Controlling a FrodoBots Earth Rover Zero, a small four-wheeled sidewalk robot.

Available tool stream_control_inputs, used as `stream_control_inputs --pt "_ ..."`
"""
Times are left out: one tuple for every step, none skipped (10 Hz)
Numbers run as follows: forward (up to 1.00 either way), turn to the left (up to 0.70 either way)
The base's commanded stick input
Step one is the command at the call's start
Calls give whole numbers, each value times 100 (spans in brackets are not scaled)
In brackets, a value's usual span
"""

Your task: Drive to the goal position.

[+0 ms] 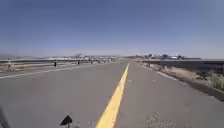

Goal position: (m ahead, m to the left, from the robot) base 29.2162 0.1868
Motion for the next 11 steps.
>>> stream_control_inputs --pt "85 0" --pt "85 0" --pt "85 0" --pt "85 0" --pt "85 0" --pt "85 0" --pt "85 0" --pt "85 0" --pt "85 0" --pt "85 0" --pt "85 0"
